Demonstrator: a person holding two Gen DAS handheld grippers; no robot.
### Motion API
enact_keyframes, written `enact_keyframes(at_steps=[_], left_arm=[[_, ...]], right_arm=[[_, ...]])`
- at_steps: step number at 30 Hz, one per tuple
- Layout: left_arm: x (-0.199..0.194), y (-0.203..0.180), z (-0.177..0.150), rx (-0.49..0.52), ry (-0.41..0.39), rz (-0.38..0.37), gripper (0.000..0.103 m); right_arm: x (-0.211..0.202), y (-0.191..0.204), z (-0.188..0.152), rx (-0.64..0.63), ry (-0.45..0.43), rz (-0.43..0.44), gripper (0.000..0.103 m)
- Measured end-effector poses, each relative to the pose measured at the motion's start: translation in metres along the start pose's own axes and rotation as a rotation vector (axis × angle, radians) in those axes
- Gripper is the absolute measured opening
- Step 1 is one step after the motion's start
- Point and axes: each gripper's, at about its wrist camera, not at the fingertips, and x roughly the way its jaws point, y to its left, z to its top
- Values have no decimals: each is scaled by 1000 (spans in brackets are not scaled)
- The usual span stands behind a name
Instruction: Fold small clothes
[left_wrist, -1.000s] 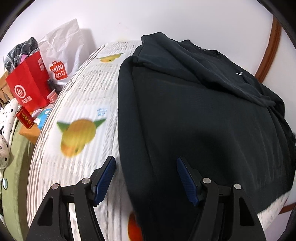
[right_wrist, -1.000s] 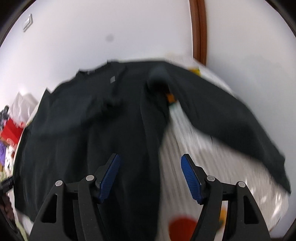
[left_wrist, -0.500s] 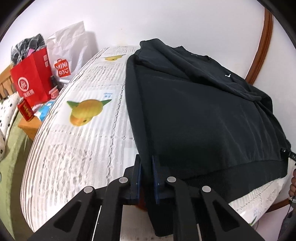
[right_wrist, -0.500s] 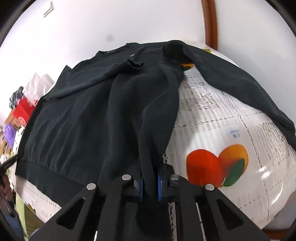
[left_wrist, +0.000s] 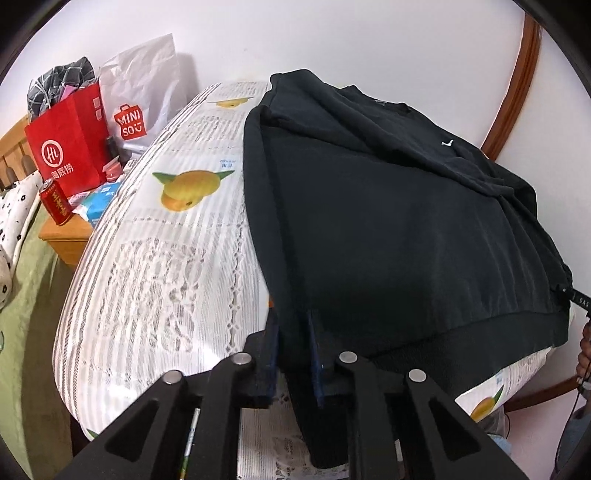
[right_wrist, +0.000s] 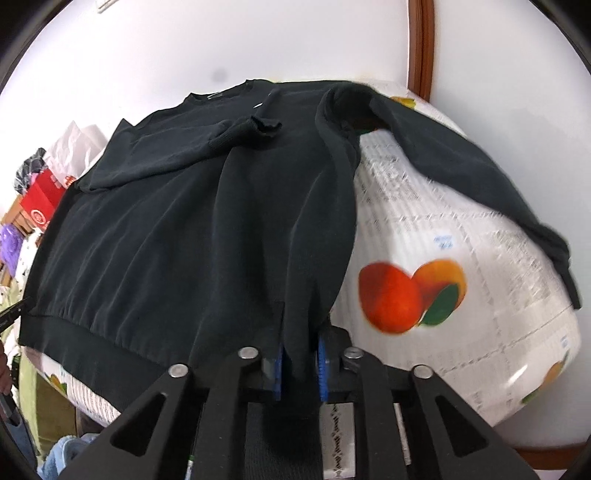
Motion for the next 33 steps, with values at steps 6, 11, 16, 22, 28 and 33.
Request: enact_keyframes(at_steps=[6, 11, 16, 22, 28, 33], left_arm=[[4, -8, 34, -3, -22, 36, 38], [17, -17, 75, 3, -55, 55, 55], [42, -23, 102, 22, -67, 97, 58], [73, -26, 113, 30, -33, 91, 58], [94, -27, 112, 28, -4, 87, 59], [95, -32, 109, 52, -20, 103, 61]], right_arm=[[-10, 14, 53, -36, -110, -36, 50], [14, 35, 116, -64, -135, 7, 61], [62, 42, 163, -33, -86, 71, 62], [142, 38, 193, 49, 56, 110, 55], [142, 52, 204, 16, 2, 201, 13], [111, 64, 230, -80, -126, 193, 13]])
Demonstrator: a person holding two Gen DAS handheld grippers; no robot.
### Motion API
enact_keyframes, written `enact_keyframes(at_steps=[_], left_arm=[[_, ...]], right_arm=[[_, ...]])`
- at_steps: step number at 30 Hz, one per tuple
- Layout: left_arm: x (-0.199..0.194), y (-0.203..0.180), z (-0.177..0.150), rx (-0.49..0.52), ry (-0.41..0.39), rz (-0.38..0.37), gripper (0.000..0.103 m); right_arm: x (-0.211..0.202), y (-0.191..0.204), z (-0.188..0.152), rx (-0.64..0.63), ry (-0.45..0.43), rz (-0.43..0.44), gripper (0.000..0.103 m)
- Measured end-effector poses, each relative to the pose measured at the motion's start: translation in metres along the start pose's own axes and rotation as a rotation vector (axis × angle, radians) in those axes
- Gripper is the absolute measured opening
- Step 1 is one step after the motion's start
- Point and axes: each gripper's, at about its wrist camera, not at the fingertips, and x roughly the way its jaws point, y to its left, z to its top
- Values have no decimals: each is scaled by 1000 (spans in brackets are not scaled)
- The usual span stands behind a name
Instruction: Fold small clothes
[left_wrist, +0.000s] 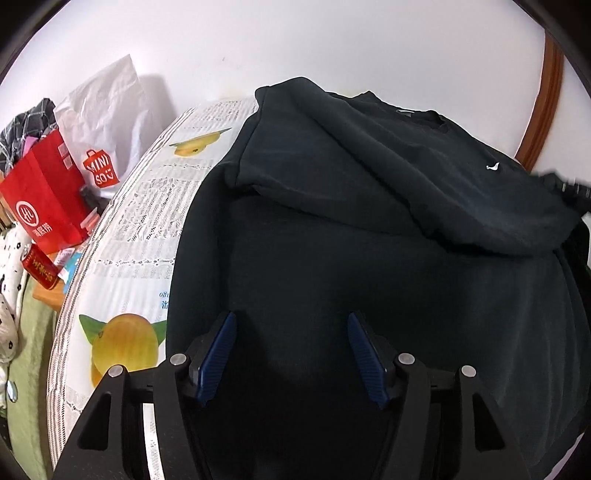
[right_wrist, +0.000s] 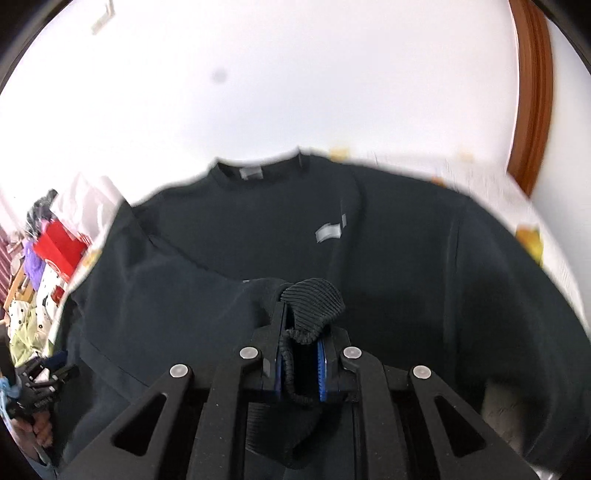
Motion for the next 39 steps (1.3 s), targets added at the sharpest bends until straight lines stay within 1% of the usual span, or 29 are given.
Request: enact_keyframes(at_steps=[3, 5, 7, 9, 11, 12, 13, 14, 16, 18, 20, 22, 23, 24, 26, 28, 29, 31, 32, 33, 34, 36, 39], left_arm=[[1, 1, 0, 2, -11, 0, 62], [0, 1, 0, 1, -11, -1, 62], [1, 2, 1, -1, -11, -4, 62], [3, 3, 2, -1, -11, -7, 62], [2, 2, 2, 0, -10, -7, 63], [2, 2, 2, 2, -9, -7, 63], [3, 2, 3, 1, -6, -7, 63], [2, 2, 3, -1, -4, -9, 63], [0, 5, 5, -10, 0, -17, 63], [-4, 8, 6, -20, -3, -20, 63], [-8, 11, 9, -26, -16, -2, 63], [-11, 15, 15, -25, -31, 37, 63], [-11, 17, 18, -24, -36, 50, 63], [-10, 20, 23, -27, -38, 69, 63], [-7, 23, 31, -30, -35, 92, 63], [-4, 25, 37, -20, -39, 105, 63], [-2, 26, 42, -10, -47, 114, 62], [3, 29, 50, 1, -53, 127, 56], [5, 31, 53, 6, -53, 123, 49], [7, 32, 55, 8, -53, 115, 46], [11, 34, 58, 11, -52, 106, 46], [20, 39, 63, 8, -47, 92, 44], [31, 42, 67, 22, -36, 54, 44]], right_arm=[[-14, -9, 21, 15, -71, -18, 13], [-20, -23, 35, 42, -115, -60, 13], [-20, -39, 41, 68, -129, -110, 14], [-14, -55, 40, 106, -102, -134, 15], [5, -68, 32, 153, -33, -128, 17], [9, -70, 27, 152, -4, -136, 23], [18, -71, 21, 145, 47, -162, 26], [22, -71, 18, 139, 72, -173, 31], [22, -72, 14, 128, 80, -206, 32], [13, -69, 16, 119, 61, -269, 33], [0, -60, 26, 110, 10, -289, 38], [-9, -39, 37, 69, -30, -282, 58], [-8, -20, 45, 21, -40, -262, 59], [-4, -3, 51, -20, -44, -242, 59], [15, 42, 63, -117, -27, -181, 59], [43, 89, 73, -197, -4, -85, 59], [56, 109, 76, -225, 9, -46, 59], [84, 149, 83, -280, 38, 25, 58], [100, 171, 86, -305, 50, 67, 57], [111, 190, 90, -325, 58, 107, 52], [128, 209, 94, -346, 73, 159, 50], [151, 241, 103, -357, 94, 221, 50], [188, 274, 115, -352, 126, 274, 51]])
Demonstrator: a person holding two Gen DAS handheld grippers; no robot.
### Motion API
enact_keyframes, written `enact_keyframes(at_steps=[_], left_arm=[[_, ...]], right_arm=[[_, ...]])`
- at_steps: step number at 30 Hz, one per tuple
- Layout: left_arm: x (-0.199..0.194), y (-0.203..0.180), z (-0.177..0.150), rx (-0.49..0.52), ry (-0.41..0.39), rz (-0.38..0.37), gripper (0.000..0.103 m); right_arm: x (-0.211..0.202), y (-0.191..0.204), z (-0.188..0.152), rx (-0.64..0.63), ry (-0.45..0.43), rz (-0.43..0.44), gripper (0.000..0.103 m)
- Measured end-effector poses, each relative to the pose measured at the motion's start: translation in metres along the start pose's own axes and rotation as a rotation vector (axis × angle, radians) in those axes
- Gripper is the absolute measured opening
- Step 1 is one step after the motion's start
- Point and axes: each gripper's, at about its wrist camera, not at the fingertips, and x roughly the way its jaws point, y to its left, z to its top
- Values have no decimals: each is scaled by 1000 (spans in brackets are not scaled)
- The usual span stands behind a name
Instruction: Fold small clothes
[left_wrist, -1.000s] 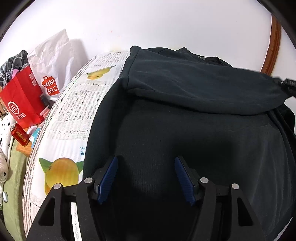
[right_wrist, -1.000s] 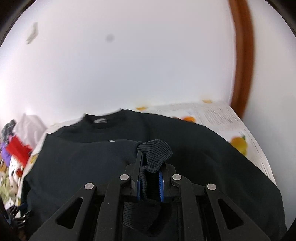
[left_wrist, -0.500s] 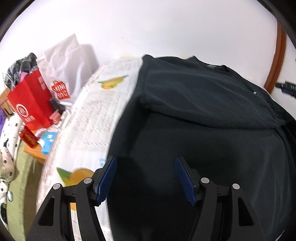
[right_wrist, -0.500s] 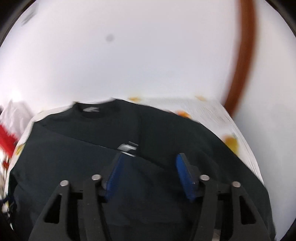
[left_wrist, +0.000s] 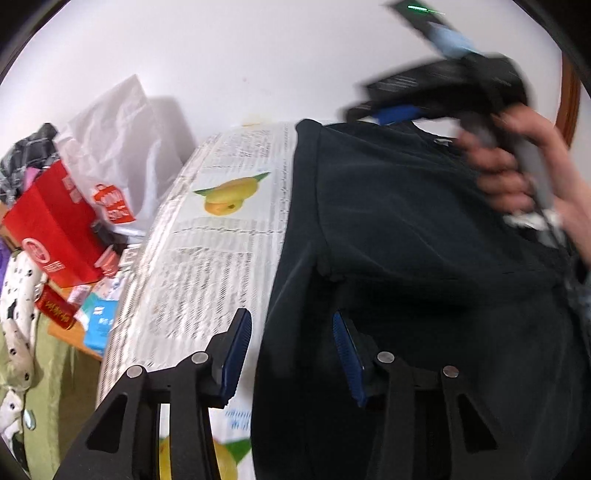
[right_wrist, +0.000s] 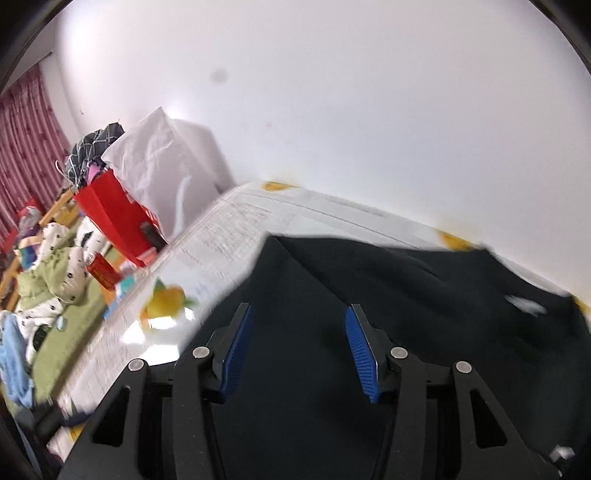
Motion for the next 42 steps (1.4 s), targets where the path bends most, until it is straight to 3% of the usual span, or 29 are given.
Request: enact_keyframes(at_steps=[2, 5, 6, 7, 9, 12, 17, 21, 22, 24, 26, 27, 30, 33, 35, 37, 42], left_arm=[[6, 1, 1, 4, 3, -4, 43], [12, 2, 3, -7, 6, -40, 29], [11, 3, 4, -18, -1, -51, 17], [10, 5, 4, -28, -9, -55, 10], [5, 12, 5, -70, -27, -92, 8], [2, 27, 4, -133, -30, -112, 7], [20, 39, 3, -187, 28, -121, 7], [18, 37, 5, -183, 35, -106, 11], [15, 35, 5, -178, 32, -111, 13], [11, 36, 7, -173, 15, -113, 31], [4, 33, 9, -167, -23, -130, 47], [2, 32, 11, -166, -38, -132, 49], [4, 27, 21, -160, -55, -128, 49], [14, 23, 26, -156, -48, -83, 49], [25, 21, 26, -149, 3, -29, 49], [32, 23, 21, -175, 46, -53, 50], [12, 20, 13, -173, 42, -41, 49]], right_arm=[[25, 2, 15, 6, 12, 9, 51], [58, 5, 31, 28, 38, 26, 50], [66, 5, 34, 36, 49, 32, 39], [76, 6, 37, 44, 62, 62, 12], [82, 7, 42, 49, 73, 86, 10], [70, 9, 51, 81, -13, 165, 10], [105, 27, 48, 53, 28, 91, 10], [114, 27, 41, 59, 34, 66, 18], [103, 24, 41, 74, 28, 80, 21], [81, 17, 39, 91, 7, 92, 24], [45, 8, 32, 78, -20, 52, 26], [26, 2, 26, 66, -35, 27, 30], [-32, -25, -4, 59, -60, -90, 39], [-102, -69, -52, 100, -73, -197, 39], [-153, -106, -92, 165, -88, -286, 40], [-197, -136, -129, 236, -102, -381, 45], [-300, -204, -227, 433, -109, -598, 55]])
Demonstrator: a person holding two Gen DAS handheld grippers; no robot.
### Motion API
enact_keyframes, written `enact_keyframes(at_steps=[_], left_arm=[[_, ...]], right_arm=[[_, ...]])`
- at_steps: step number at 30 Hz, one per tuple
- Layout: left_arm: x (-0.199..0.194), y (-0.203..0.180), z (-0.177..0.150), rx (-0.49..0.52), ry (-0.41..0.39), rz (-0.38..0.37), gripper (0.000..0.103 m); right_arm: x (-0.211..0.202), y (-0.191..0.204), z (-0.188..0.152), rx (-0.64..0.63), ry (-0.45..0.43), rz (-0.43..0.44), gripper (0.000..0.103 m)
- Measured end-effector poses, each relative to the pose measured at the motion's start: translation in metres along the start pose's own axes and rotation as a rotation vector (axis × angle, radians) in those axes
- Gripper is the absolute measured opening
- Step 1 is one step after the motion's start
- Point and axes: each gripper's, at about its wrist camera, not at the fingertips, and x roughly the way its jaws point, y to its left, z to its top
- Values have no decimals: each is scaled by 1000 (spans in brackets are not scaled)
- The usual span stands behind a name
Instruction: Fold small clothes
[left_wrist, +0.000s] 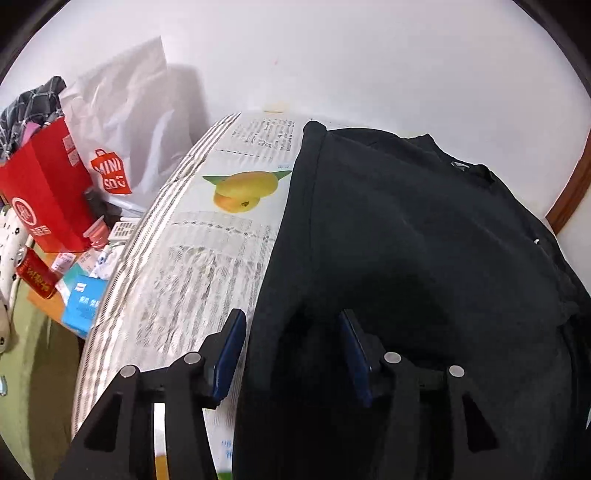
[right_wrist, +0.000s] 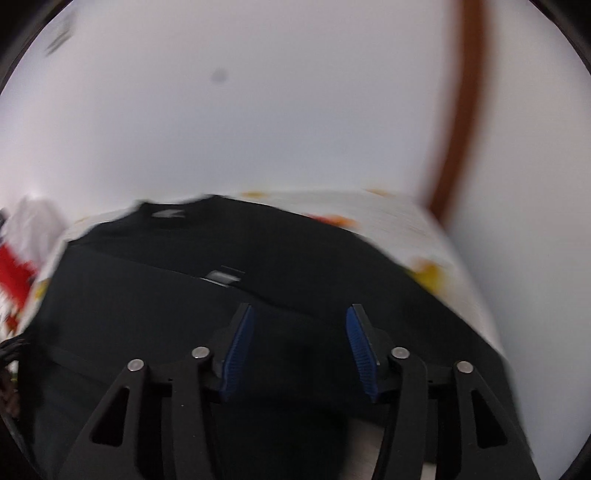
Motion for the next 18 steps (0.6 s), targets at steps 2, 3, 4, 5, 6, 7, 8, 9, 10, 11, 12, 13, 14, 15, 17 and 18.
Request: enact_keyframes(at_steps=[2, 3, 4, 5, 6, 7, 8, 9, 10, 11, 12, 13, 14, 15, 17, 18], left_arm=[[-7, -1, -8, -1, 18, -13, 49], [-8, -2, -12, 4, 23, -13, 49], [-11, -4, -18, 15, 26, -5, 49], [-14, -5, -22, 20, 26, 2, 50], [-19, -7, -28, 29, 22, 7, 52], [-23, -8, -35, 36, 20, 8, 54], [-26, -9, -38, 38, 20, 7, 56], [-30, -9, -44, 42, 19, 4, 57], [-34, -11, -50, 47, 13, 0, 58], [-37, -12, -55, 52, 9, 0, 60], [-41, -13, -62, 58, 4, 6, 62], [-43, -14, -66, 61, 2, 9, 62], [-45, -14, -72, 62, 1, 9, 62], [-48, -13, -79, 63, 4, 9, 62], [-51, -13, -87, 61, 9, 14, 62], [-53, -12, -91, 61, 11, 14, 62]], right_arm=[[-16, -47, -23, 84, 5, -47, 58], [-21, -63, -33, 114, 7, -58, 60], [-28, -85, -48, 152, 13, -81, 63], [-31, -95, -58, 165, 16, -95, 64], [-33, -106, -69, 173, 18, -114, 65], [-35, -116, -80, 179, 27, -140, 65], [-34, -128, -92, 180, 43, -158, 65], [-33, -132, -100, 175, 56, -166, 65], [-32, -139, -110, 166, 72, -171, 65], [-29, -143, -122, 147, 86, -171, 65], [-27, -144, -129, 129, 96, -175, 65], [-23, -145, -136, 110, 107, -186, 65], [-17, -144, -144, 96, 119, -193, 65], [-13, -146, -149, 87, 129, -193, 65], [-5, -145, -154, 58, 133, -193, 65], [-3, -147, -154, 47, 127, -199, 66]])
